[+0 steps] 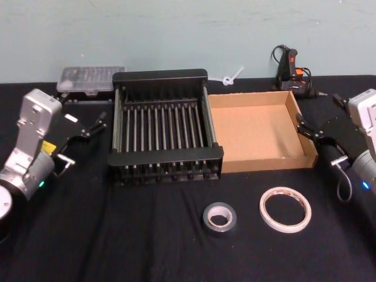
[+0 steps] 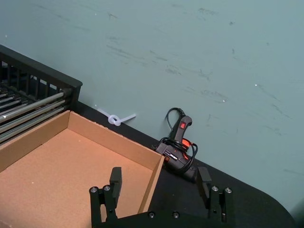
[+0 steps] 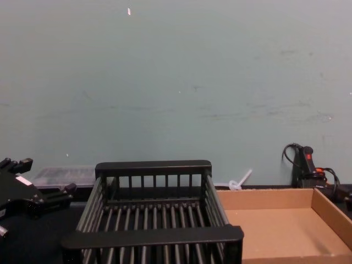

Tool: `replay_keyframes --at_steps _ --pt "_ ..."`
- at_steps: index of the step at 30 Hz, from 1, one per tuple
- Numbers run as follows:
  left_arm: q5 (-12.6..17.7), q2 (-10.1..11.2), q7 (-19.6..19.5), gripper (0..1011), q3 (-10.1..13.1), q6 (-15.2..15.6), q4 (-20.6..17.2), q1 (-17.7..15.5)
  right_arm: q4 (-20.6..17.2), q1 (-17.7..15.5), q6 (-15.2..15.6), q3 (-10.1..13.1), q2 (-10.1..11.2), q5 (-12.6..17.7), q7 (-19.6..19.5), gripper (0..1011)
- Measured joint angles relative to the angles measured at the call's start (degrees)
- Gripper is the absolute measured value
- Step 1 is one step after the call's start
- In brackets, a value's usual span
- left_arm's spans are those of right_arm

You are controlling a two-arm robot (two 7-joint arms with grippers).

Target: Pick up the white tape and place it into the black box , Pick up the silver tape and place it into the brown box.

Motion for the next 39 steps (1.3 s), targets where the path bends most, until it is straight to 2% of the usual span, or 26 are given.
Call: replay_keyframes --at_steps 39 --pt "0.00 0.00 0.00 1001 0.00 0.00 0.00 0.00 -0.21 -0.15 0.06 0.31 0.04 -0.03 0.31 1003"
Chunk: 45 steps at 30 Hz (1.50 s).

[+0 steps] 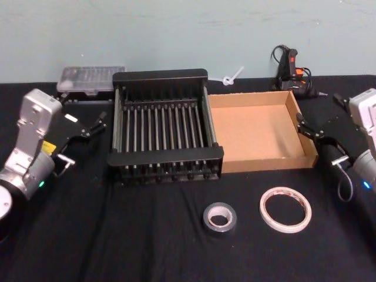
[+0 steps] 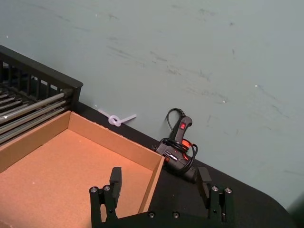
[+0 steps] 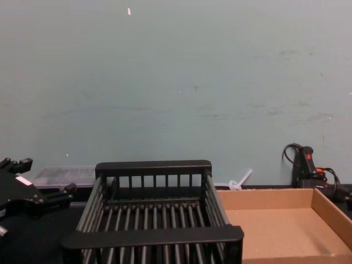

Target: Pick up the white tape and place it into the black box , Pick up the silver tape and place it into the brown box.

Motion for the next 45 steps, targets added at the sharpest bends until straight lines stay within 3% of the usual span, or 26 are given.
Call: replay_keyframes --at_steps 9,15,28,45 --pt "0.00 0.00 0.00 1001 0.00 0.00 0.00 0.00 -2.78 -1.75 0.60 1.78 1.05 -0.37 1.89 1002" --pt "0.00 0.00 0.00 1001 0.00 0.00 0.00 0.00 -5.12 -3.67 1.24 3.24 2.03 1.03 3.68 1002" --pt "0.00 0.00 0.00 1001 0.00 0.00 0.00 0.00 -12.48 -10.28 6.83 7.44 5.49 6.87 9.10 1003" --pt "0.00 0.00 0.00 1001 0.00 0.00 0.00 0.00 -16.71 -16.46 11.81 9.15 7.41 9.34 14.78 1002"
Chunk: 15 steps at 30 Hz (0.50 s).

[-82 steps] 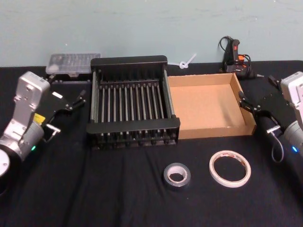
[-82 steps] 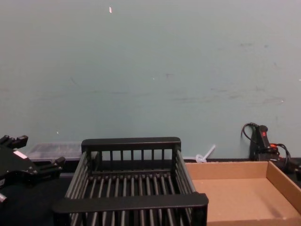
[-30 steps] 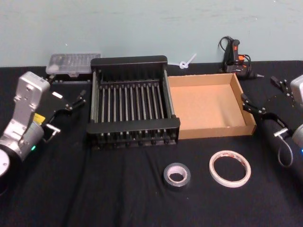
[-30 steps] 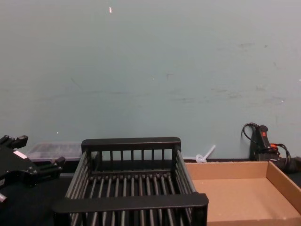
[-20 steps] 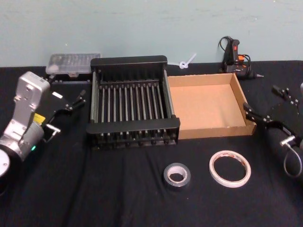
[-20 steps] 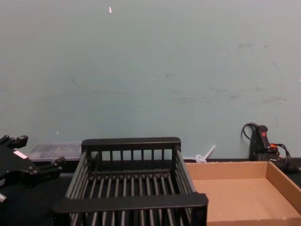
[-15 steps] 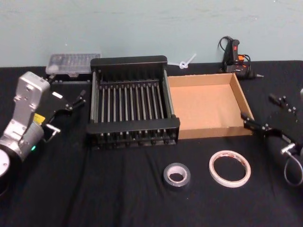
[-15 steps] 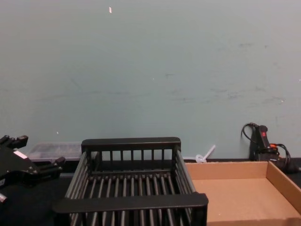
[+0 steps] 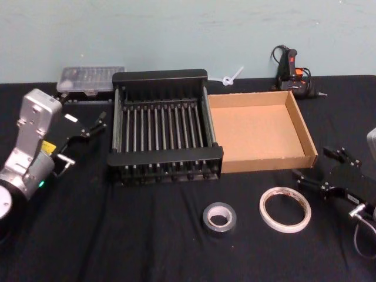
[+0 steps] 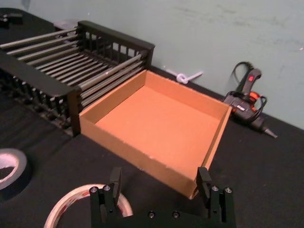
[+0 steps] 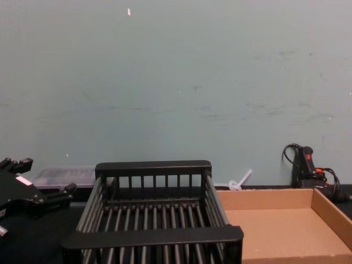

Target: Pick up the white tape and place it into the black box , Pick up the silver tape and place it into the brown box.

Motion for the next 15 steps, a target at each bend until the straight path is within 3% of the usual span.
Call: replay_keyframes --at_steps 15 --pt "0.00 0.00 0.00 1001 0.00 0.00 0.00 0.00 1.02 -0.81 4.69 0.61 -1.23 1.50 4.53 1002"
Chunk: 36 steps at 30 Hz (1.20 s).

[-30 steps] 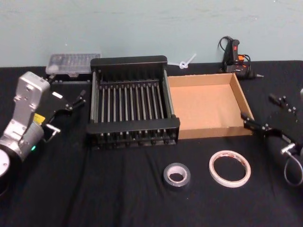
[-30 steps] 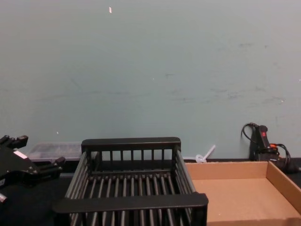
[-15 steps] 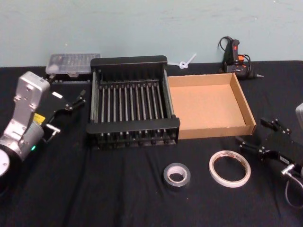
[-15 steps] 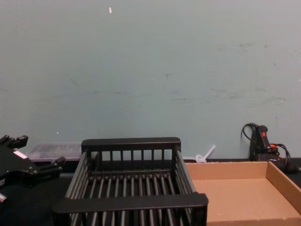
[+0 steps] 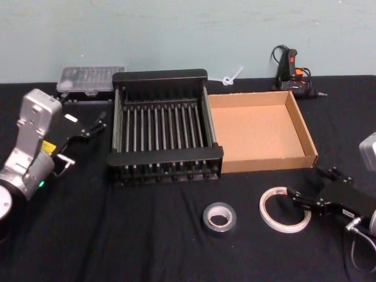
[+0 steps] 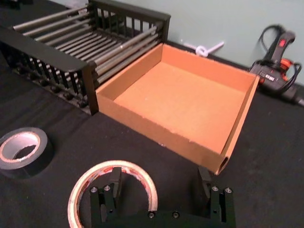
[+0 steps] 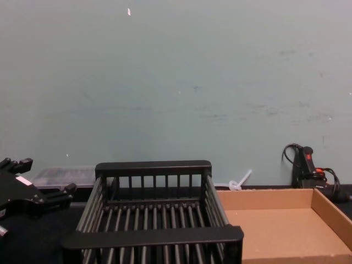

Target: Pick up the white tape and place it into the black box , Pick up the silver tape and place it into the brown box.

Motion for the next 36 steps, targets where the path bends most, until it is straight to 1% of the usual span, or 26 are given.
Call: replay_keyframes --at_steps 9,24,36 --pt "0.00 0.00 0.00 1001 0.00 0.00 0.00 0.00 1.45 0.45 2.83 0.12 -1.47 -0.25 1.48 1002" --pt "0.00 0.00 0.00 1001 0.00 0.00 0.00 0.00 2.67 0.77 4.02 0.49 -3.48 -1.93 3.12 1002" --pt "0.00 0.00 0.00 1001 0.00 0.00 0.00 0.00 3.62 1.06 4.65 0.54 -4.50 -2.70 4.00 1003"
